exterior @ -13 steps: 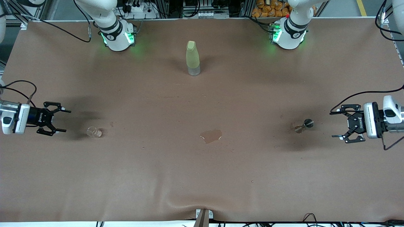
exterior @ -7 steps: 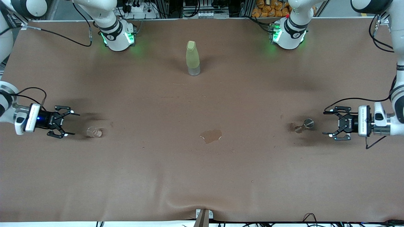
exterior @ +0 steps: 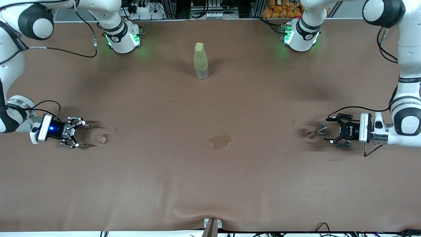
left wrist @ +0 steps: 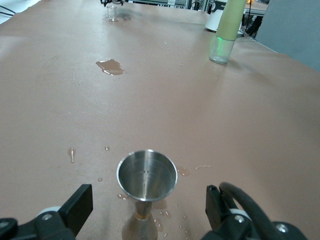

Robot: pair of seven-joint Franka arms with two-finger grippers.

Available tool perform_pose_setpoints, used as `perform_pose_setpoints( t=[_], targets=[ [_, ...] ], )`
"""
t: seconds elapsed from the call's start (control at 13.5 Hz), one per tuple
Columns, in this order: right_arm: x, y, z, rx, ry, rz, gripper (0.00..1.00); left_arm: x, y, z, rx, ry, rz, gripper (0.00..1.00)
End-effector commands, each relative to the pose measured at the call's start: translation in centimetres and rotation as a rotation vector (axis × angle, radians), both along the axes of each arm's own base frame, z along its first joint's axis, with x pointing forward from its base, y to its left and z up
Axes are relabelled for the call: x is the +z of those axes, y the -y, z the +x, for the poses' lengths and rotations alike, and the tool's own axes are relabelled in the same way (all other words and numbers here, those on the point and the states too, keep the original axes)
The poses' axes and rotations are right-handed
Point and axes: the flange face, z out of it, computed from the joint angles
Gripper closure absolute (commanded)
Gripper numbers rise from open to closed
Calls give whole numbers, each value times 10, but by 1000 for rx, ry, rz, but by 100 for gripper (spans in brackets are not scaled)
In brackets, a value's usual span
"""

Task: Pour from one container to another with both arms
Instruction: 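Lower the right gripper onto the beaker while the left gripper grasps the jigger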

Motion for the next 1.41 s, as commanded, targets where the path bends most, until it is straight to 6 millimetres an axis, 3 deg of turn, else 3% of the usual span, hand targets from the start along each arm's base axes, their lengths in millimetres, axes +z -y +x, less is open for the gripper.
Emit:
perform_pose_setpoints(
  t=[0.0,0.15,0.45,0.89,0.96,1.04,1.34],
  targets=[
    [-21,-3,9,-27,28,66,0,-11,-3,0,-3,17,-41,0],
    [-33,-7,4,-14,59,68,0,-17,-2,-1,-5,9,-47,0],
    [-34,-27,12,4,81,99,0,-30,3,-2,16,-3,-74,0],
    [-45,-31,7,1,106,117,0,-51,10,-3,16,1,-69,0],
    [-45,-31,6,1,105,118,6,-51,9,-2,17,5,-66,2],
    [-45,-32,7,3,105,118,14,-52,8,-2,21,11,-57,13],
    [-45,-32,7,4,109,117,47,-52,9,0,24,16,-53,34]
  ],
)
